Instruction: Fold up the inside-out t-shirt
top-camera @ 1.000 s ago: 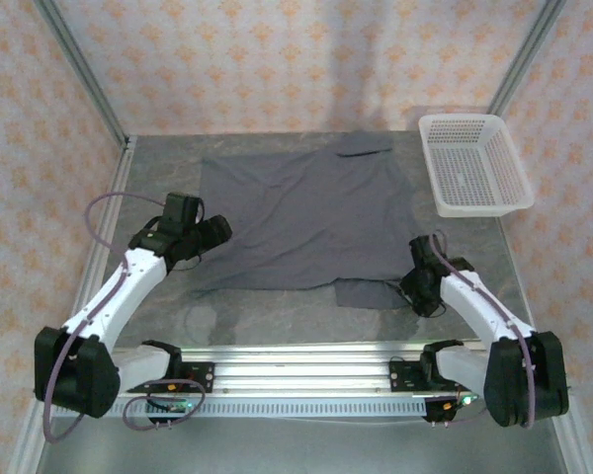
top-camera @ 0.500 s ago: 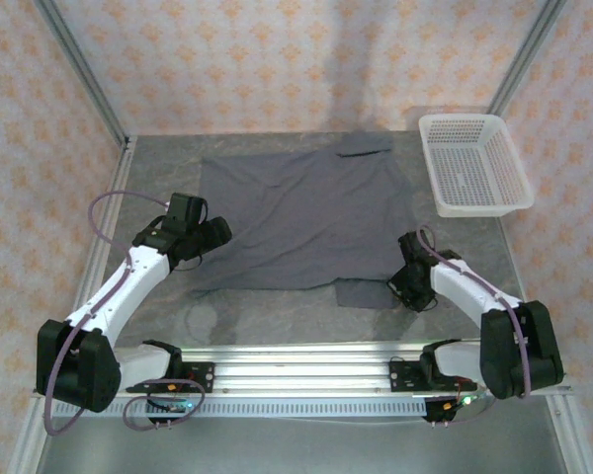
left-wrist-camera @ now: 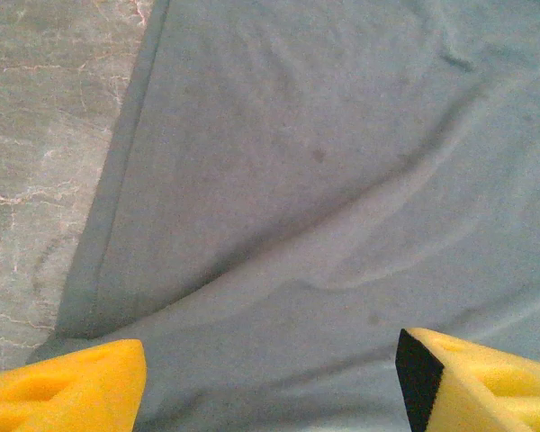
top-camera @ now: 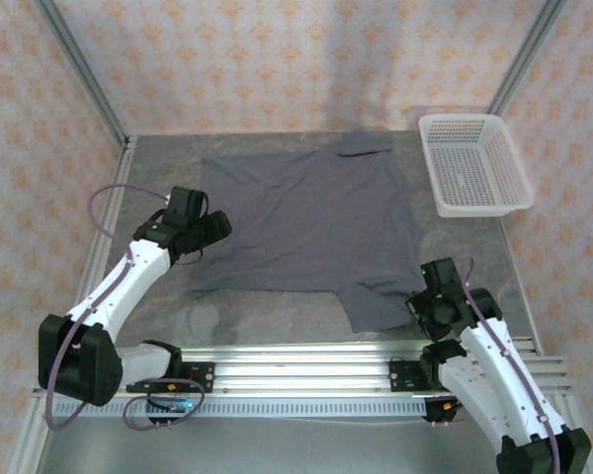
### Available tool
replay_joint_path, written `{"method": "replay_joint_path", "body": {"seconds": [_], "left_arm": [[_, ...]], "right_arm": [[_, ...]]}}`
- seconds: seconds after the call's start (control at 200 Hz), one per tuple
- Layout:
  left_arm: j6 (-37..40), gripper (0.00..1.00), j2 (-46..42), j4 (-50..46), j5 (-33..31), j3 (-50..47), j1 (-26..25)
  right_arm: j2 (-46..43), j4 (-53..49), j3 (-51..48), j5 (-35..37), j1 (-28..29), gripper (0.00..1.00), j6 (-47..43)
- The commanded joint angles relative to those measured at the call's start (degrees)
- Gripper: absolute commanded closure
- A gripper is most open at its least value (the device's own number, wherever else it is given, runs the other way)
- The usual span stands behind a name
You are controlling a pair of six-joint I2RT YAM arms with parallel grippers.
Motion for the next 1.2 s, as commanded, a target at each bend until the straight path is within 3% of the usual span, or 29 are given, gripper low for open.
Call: {"method": "replay_joint_path", "body": {"seconds": [0.0, 0.11, 0.2, 0.305, 0.385, 0.45, 0.505, 0.585, 0.695, 0.806, 0.896, 1.101, 1.196], "left_arm": [[1.11, 0.26, 0.71, -0.37, -1.31, 0.32, -0.13], [1.07, 0.26, 1.43, -0.32, -1.4, 0.32, -0.24], [1.23, 0.26, 1.82, 0.39, -0.74, 0.25, -0.24], [1.44, 0.26, 2.81, 0.6, 0.78, 0.96, -0.24], [1.86, 0.25, 4.61, 0.12, 1.69, 2.44, -0.22], [1.86, 0.3, 7.18, -0.44, 1.43, 4.3, -0.25], [1.59, 0.46, 9.92, -0.12, 0.35, 5.75, -0.25], [0.34, 1.0, 15.24, 0.69, -2.81, 7.98, -0.15], [-0.92, 1.0, 22.76, 2.84, -6.08, 12.06, 0.08], [-2.23, 1.0, 29.2, 5.45, -8.09, 16.3, 1.04], [-2.11, 1.0, 35.09, 4.51, -8.42, 22.09, 2.06], [-5.55, 1.0, 49.69, 0.18, -8.23, 32.98, 5.78], [-6.42, 1.0, 54.09, 1.67, -5.03, 35.19, 8.68]], "right_arm": [[-2.43, -11.19, 0.42, -1.03, 0.63, 0.95, 1.32], [-4.41, -15.89, 4.54, 1.79, 0.52, 0.97, 2.64], [-4.72, -15.18, 6.75, 1.75, 0.51, 0.83, 3.04], [-2.56, -14.51, 13.08, 4.46, 0.54, 0.77, 1.7], [1.2, -10.98, 21.0, 9.43, 0.55, 0.58, -2.82], [5.78, -2.92, 24.85, 11.78, 0.55, 0.54, -9.44], [11.36, 7.13, 25.86, 9.5, 0.55, 0.56, -15.53], [22.47, 21.11, 27.06, 4.23, 0.63, 0.69, -21.21], [40.74, 31.92, 31.9, 1.43, 0.5, 1.0, -24.34], [56.09, 34.5, 38.16, 2.83, 0.29, 1.0, -25.25], [63.47, 36.13, 39.51, 3.76, -0.29, 1.0, -23.11], [70.8, 36.05, 36.98, 1.45, -1.91, 1.0, -18.83], [70.76, 36.49, 34.76, 1.21, -1.91, 1.0, -19.47]]}}
